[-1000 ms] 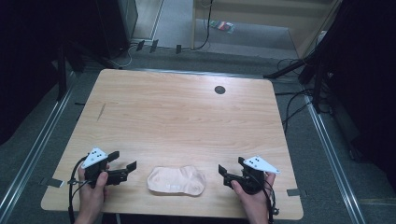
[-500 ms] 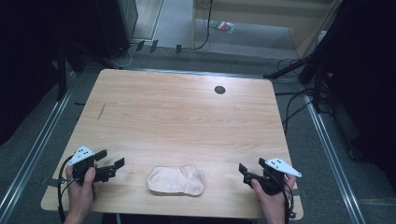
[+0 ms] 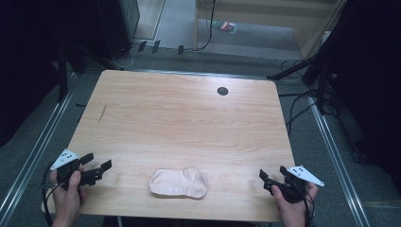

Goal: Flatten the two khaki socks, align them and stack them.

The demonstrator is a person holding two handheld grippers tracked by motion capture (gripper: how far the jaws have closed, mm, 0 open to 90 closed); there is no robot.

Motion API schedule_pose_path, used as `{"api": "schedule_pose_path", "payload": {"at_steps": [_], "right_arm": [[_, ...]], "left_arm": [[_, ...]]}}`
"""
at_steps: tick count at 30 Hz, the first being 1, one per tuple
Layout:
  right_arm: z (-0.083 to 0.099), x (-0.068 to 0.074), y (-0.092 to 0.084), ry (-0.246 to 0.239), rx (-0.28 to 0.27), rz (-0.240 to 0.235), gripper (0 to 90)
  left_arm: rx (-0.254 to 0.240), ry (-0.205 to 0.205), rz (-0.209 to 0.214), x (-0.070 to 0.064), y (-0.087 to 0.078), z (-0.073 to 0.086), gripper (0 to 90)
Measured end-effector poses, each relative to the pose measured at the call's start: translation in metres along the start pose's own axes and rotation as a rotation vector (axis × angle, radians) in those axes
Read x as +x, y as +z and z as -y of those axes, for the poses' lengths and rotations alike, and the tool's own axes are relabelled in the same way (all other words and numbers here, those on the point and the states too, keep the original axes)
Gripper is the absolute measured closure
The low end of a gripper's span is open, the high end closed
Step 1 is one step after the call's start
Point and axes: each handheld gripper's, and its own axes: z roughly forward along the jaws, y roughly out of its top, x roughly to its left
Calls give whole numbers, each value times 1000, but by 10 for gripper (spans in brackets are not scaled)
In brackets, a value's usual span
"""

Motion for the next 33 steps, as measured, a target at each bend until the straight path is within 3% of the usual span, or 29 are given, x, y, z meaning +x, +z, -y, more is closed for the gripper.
{"api": "schedule_pose_path", "payload": {"at_steps": [6,10,13,16,22,28,33], "right_arm": [[6,-20,-4,22,5,37,147],[10,-34,-7,40,6,60,148],[11,-43,-9,65,0,64,148],[12,-48,-11,45,-4,74,152],[13,-48,-9,61,-11,58,161],[13,-47,-8,68,-9,59,166],[13,-47,-8,69,-8,61,168]], "left_arm": [[3,13,-28,11,-5,0,141],[-12,-13,-36,20,-7,0,141],[-21,9,-42,21,-6,-2,141],[-27,24,-42,22,-4,-3,141],[-15,-13,-35,26,1,-3,141],[1,10,-47,22,5,-3,141],[2,-2,-45,24,4,-3,141]]}}
